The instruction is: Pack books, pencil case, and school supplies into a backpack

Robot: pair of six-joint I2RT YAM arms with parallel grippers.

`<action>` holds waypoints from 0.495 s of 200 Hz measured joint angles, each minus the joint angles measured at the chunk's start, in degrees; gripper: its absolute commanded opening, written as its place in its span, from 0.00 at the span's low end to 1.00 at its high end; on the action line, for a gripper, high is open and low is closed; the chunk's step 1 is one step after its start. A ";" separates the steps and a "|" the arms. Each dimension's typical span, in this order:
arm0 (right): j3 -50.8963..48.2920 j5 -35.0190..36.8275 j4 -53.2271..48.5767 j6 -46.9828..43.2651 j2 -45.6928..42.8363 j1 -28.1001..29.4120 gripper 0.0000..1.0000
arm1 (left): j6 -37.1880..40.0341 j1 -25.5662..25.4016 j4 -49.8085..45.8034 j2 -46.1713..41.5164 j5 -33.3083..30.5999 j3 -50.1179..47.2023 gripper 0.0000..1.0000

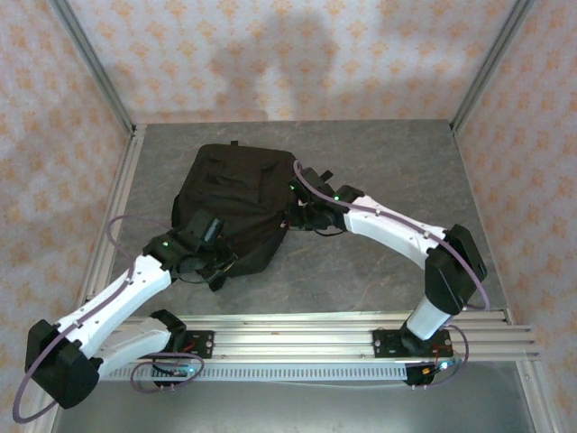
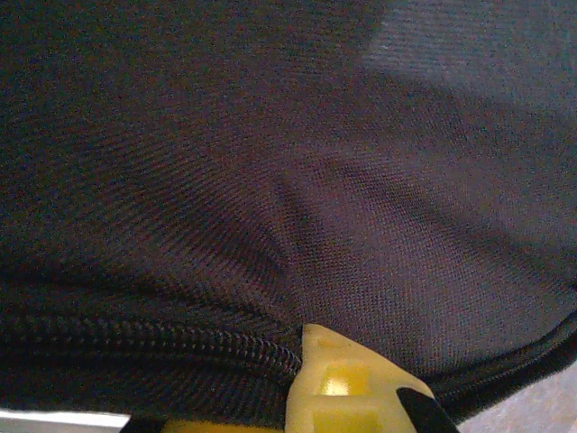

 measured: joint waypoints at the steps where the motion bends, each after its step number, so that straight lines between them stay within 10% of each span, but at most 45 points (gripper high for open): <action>1: 0.00 0.04 0.02 0.04 0.00 -0.07 0.00 | 0.04 -0.11 0.15 0.13 0.00 0.02 0.00; 99: -12.52 7.06 5.25 5.42 -9.55 -10.64 0.00 | 6.56 -17.70 5.22 30.84 0.15 22.03 0.00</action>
